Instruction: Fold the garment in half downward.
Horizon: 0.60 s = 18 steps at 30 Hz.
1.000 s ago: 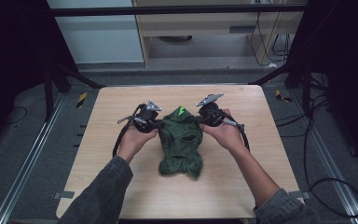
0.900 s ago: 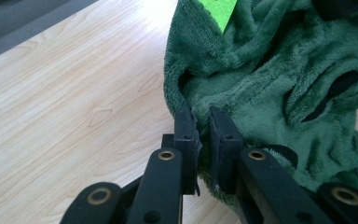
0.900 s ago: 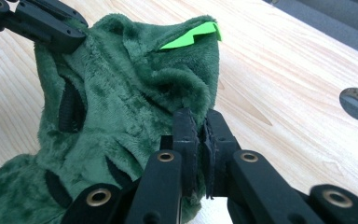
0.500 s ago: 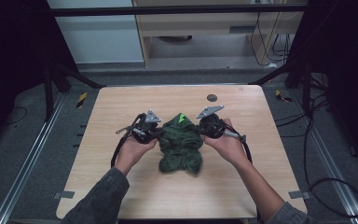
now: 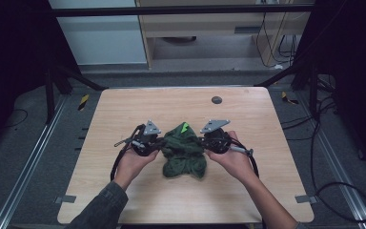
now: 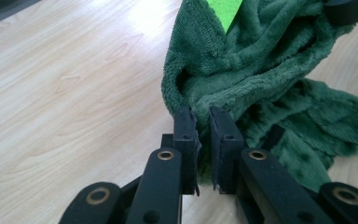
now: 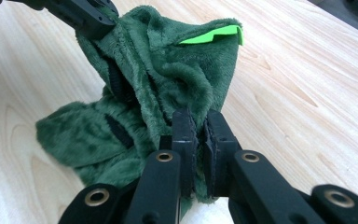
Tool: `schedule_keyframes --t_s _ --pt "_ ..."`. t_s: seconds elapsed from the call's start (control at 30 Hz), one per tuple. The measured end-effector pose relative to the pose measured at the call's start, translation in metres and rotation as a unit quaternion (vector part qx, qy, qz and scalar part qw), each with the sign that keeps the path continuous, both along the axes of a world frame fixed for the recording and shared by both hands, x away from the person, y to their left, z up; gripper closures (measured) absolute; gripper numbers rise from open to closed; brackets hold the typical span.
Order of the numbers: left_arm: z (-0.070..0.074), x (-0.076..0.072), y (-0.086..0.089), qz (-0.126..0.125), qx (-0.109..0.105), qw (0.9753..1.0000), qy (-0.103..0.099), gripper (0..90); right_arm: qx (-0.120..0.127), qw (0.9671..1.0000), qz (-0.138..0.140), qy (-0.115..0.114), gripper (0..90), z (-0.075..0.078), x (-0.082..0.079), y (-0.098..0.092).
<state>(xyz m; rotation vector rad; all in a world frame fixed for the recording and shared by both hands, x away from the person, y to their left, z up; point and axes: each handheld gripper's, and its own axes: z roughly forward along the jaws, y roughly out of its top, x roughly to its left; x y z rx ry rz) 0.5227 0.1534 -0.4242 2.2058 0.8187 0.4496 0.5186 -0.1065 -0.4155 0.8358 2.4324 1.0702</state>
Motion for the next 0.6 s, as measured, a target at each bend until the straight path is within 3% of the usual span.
schedule_keyframes --t_s 0.2,0.47,0.6 --pt "-0.004 -0.001 -0.002 -0.005 0.001 1.0000 0.003 81.9 0.003 1.0000 0.002 0.003 84.2 -0.007 -0.008 -0.003" --pt "0.004 0.013 -0.010 -0.003 0.000 1.0000 -0.004 81.9 0.003 1.0000 -0.005 0.000 84.0 -0.005 -0.010 -0.009" --pt "0.004 0.008 -0.013 -0.009 0.001 0.9999 -0.007 81.9 0.003 1.0000 -0.004 0.000 83.9 -0.004 -0.012 -0.012"
